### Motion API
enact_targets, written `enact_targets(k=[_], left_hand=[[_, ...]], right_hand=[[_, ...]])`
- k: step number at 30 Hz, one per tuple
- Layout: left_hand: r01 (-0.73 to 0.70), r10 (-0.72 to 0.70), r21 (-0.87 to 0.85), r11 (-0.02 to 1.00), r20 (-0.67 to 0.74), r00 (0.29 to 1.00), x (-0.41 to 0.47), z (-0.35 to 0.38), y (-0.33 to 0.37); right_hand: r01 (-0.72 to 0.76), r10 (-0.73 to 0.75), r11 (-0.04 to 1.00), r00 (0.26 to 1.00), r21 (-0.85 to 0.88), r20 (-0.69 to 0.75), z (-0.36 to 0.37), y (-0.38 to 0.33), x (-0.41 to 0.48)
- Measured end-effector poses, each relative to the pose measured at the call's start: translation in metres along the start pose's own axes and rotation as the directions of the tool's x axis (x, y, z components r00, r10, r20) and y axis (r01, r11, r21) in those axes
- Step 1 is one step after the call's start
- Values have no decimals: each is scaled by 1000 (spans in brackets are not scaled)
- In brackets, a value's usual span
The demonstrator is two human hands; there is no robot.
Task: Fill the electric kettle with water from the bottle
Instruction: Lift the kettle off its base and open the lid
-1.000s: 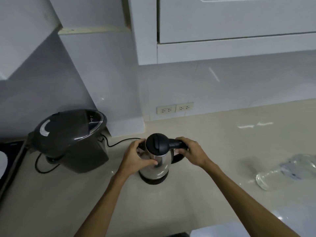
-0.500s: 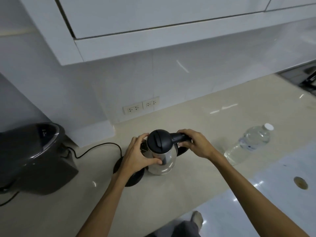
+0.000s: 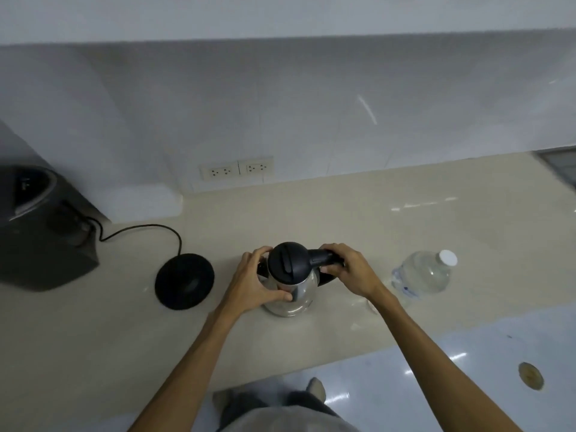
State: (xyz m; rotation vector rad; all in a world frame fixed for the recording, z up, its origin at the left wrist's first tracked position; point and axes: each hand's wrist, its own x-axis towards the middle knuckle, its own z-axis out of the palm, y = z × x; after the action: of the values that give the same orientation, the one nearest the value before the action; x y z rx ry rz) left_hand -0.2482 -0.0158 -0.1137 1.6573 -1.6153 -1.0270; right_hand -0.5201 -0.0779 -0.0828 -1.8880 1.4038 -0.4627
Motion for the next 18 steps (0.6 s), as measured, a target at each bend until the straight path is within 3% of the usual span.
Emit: enact_targets(k=[11,14,18], left_hand=[[71,-71,-3,997,-30,997,-3,16,2],[67,-67,32,997,-11,998,-2,16,4],[31,-32,44,999,20,999,5,10,13]], right_hand=[[19,-25,998,993,59,116,-8,4,14],[139,-139,990,990,31,2,-4,-27,16],[281,-274,949,959,-141,66,28,-62,20]])
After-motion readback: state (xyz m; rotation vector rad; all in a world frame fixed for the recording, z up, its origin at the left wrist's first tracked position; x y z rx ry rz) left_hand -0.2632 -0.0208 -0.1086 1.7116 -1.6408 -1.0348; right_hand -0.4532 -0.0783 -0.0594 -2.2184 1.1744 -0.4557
